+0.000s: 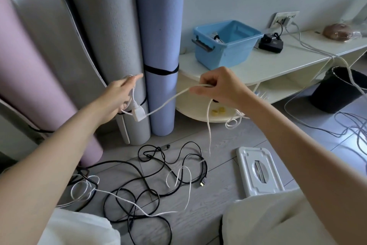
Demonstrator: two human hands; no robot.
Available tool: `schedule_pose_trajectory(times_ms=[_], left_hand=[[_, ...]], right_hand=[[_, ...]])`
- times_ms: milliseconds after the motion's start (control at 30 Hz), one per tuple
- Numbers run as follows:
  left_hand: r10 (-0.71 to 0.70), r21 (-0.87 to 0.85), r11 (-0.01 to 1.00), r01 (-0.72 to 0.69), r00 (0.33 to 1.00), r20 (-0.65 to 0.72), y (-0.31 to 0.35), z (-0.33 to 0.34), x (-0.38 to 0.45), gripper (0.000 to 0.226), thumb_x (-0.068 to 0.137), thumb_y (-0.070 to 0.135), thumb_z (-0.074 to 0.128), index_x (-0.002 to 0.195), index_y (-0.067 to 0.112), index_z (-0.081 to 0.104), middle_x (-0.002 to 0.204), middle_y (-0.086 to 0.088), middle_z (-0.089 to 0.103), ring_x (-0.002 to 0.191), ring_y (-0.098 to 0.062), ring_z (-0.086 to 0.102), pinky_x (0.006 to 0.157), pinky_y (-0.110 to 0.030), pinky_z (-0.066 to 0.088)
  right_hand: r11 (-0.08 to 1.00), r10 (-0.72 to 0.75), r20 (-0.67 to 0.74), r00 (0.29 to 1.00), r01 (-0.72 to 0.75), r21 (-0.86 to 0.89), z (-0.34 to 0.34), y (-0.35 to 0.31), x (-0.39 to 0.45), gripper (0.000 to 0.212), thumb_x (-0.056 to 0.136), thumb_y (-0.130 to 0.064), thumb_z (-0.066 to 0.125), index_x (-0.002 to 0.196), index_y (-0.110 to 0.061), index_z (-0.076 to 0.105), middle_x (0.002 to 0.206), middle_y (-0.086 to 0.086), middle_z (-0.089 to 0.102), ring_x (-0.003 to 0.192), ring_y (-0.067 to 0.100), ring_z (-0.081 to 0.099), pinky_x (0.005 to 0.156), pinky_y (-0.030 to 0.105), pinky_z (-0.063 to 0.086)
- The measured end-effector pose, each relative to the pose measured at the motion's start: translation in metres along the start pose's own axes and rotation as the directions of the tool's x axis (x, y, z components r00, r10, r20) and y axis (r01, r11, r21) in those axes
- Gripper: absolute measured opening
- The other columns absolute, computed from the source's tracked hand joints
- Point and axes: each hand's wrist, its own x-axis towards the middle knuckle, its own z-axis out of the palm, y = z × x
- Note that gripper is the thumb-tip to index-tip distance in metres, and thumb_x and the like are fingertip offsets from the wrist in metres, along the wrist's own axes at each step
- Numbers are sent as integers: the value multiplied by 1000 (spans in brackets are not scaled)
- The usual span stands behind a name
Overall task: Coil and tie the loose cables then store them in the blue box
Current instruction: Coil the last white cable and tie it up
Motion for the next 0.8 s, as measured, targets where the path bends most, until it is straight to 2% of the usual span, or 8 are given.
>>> schedule_pose_trajectory(times_ms=[100,200,300,433,500,567,667,800], left_hand=[[-35,16,999,34,990,135,6,18,-7,33,101,41,29,128,43,47,116,15,47,89,-24,54,52,-22,26],[-135,117,989,96,906,401,16,47,-23,45,100,47,23,142,36,32,148,8,37,103,-24,65,60,-23,45],[-228,205,971,125,751,620,24,71,-42,42,100,47,21,140,39,33,127,1,61,97,-24,69,67,-26,44],[-204,142,979,147,684,700,32,69,-44,40,99,48,25,136,40,37,98,-5,73,77,-16,69,71,-22,50],[-178,76,981,178,677,714,33,66,-44,42,97,46,31,137,36,41,71,-3,68,52,-8,51,85,-27,52],[-117,-38,975,218,652,749,34,67,-47,45,95,45,34,135,30,45,52,7,45,41,-4,28,66,-19,51],[36,-308,878,367,591,806,45,66,-48,45,94,40,32,132,25,49,57,8,36,32,1,21,38,-10,27],[187,-524,762,380,646,740,62,65,-48,42,93,40,28,128,28,48,75,5,61,36,2,41,33,-6,31]], right_hand=[[1000,0,-2,1000,0,21,4,-5,2,50,79,-21,71,48,-17,33,37,-9,24,40,7,24,44,16,20],[999,-52,-44,998,52,-1,9,-9,4,44,79,-19,71,50,-10,38,47,-7,23,42,7,23,44,16,23],[996,-80,-148,986,75,-41,4,-8,9,37,80,-23,70,59,4,53,51,3,33,48,5,22,48,18,23],[999,-21,-367,930,29,16,-16,7,13,42,80,-25,70,51,-2,48,48,-3,33,47,6,24,49,18,20],[997,42,-468,883,-7,75,-25,11,12,48,80,-24,71,45,-19,38,45,-9,31,42,3,25,47,17,20],[987,116,-507,854,-41,157,-27,15,11,48,82,-23,69,47,-22,37,46,-9,34,39,2,28,45,14,22],[952,259,-369,893,-170,256,-16,23,9,41,88,-28,61,53,-17,42,53,-3,41,46,5,32,49,16,28],[947,321,38,946,-322,11,22,26,2,50,95,-41,47,52,-15,46,52,-1,46,46,11,39,44,13,31]])
